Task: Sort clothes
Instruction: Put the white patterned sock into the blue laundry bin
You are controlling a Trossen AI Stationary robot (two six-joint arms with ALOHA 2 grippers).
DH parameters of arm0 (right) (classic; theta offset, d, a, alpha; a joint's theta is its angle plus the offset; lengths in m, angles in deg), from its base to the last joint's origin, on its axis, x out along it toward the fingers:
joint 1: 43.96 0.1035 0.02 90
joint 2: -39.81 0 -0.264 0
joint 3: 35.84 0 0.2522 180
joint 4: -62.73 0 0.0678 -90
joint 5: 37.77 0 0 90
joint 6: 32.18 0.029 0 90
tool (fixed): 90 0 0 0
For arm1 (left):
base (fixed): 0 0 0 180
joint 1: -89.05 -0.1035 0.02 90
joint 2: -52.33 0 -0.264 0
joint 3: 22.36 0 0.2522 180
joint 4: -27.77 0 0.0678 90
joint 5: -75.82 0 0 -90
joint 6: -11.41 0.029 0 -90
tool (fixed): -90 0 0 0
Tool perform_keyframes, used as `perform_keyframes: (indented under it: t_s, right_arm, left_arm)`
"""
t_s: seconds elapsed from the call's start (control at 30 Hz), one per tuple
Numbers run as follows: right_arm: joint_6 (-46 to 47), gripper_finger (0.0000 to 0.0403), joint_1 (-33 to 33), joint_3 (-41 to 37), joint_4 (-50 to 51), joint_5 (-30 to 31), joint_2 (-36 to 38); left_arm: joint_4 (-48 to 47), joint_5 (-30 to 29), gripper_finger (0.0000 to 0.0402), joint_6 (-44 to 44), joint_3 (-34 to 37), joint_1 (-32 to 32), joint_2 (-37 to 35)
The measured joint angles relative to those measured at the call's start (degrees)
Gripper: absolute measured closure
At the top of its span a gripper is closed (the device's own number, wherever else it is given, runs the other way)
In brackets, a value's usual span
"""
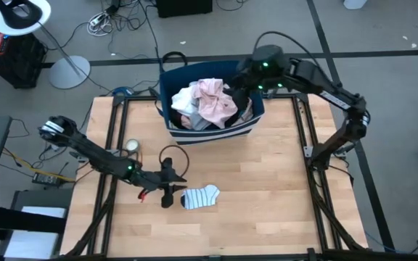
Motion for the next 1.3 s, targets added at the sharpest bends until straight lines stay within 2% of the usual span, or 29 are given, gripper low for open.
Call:
perform_keyframes:
  t_s: [0.33,0.53,0.6,0.67,0.73,0.8,0.9,1.03,1.17,1.3]
  right_arm:
    - [0.67,0.0183,8.81,0.02,6.07,0.12,2.43]
    - [0.78,0.0183,12.8,0.0,7.41,4.02,2.43]
    - [0.76,0.0183,13.66,0.02,7.39,5.29,2.43]
    - [0.76,0.0183,14.11,0.02,7.4,6.06,2.43]
    - [0.76,0.0183,14.43,0.01,7.6,6.09,2.43]
    - [0.8,0.0183,14.82,0.0,8.59,6.09,2.43]
    - [1.01,0.0183,15.62,0.0,11.37,6.36,2.48]
    - [1.02,0.0183,17.73,-2.5,12.22,6.38,3.95]
    - [0.78,0.0185,19.78,-8.86,6.84,6.33,8.04]
    - [0.82,0.0189,21.98,-18.44,-0.53,6.36,14.5]
  left_arm:
    - [-1.19,4.33,0.0285,-5.09,-1.88,-0.39,9.88]
    - [-3.56,10.83,0.0285,-10.15,-4.3,-2.41,14.23]
    - [-4.57,12.78,0.0297,-12.22,-5.47,-3.07,15.7]
    - [-6.23,14.02,0.0326,-13.44,-6.62,-3.43,16.22]
    - [-8.3,14.62,0.0371,-12.49,-7.75,-3.46,16.21]
    - [-9.65,15.73,0.0391,-10.23,-9.16,-3.39,15.7]
    - [-11.67,15.84,0.0398,-7.2,-12.76,-3.37,14.31]
    - [-20.49,15.22,0.04,-3.46,-18.42,-3.76,12.2]
    - [-28.51,14.37,0.04,0.63,-25.07,-4.62,9.71]
    - [-35.27,14.22,0.0401,5.06,-31.01,-5.78,8.02]
